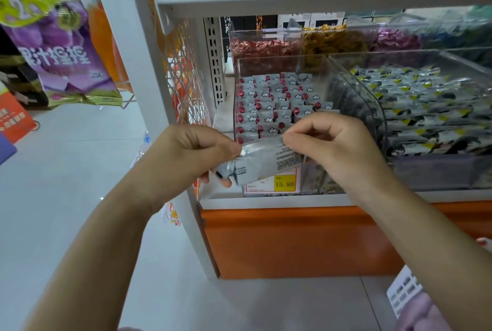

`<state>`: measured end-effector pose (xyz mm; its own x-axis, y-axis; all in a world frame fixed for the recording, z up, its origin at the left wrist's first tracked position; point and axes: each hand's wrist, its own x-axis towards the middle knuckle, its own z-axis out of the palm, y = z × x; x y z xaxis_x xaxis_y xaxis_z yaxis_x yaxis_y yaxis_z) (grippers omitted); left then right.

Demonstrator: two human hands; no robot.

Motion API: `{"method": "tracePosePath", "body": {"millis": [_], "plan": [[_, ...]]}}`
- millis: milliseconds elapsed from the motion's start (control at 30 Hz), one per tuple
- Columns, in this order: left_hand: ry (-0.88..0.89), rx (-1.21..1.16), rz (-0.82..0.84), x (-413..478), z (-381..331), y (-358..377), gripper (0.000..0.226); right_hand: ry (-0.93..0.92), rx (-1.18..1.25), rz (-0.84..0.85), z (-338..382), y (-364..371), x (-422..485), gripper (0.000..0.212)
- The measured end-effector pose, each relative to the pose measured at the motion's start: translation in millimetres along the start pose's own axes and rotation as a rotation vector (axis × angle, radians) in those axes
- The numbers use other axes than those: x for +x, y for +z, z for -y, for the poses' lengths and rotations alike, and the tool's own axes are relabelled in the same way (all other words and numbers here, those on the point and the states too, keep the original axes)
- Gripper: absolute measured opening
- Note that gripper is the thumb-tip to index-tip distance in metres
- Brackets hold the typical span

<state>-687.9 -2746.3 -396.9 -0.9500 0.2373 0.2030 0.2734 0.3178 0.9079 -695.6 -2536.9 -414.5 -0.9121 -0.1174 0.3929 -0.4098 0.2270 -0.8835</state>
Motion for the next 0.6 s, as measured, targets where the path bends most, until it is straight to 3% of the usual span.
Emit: {"method": "tracePosePath", "body": {"millis": [300, 533, 600], "plan": [[0.103, 0.126, -0.018, 4.5, 6.7, 1.3, 0.021, 0.094, 0.018, 0.263, 5.2, -21.6, 10.3, 0.007], [0.084, 0.039, 0.019, 3.6, 7.9, 2.0, 0.017, 0.214, 0.206, 0.195, -5.6, -20.4, 14.1, 0.012], [0.068, 0.035, 0.051, 2.2, 8.0, 2.8, 0.028, 0.233, 0.264, 0.125, -8.0, -18.1, 14.3, 0.012]]}}
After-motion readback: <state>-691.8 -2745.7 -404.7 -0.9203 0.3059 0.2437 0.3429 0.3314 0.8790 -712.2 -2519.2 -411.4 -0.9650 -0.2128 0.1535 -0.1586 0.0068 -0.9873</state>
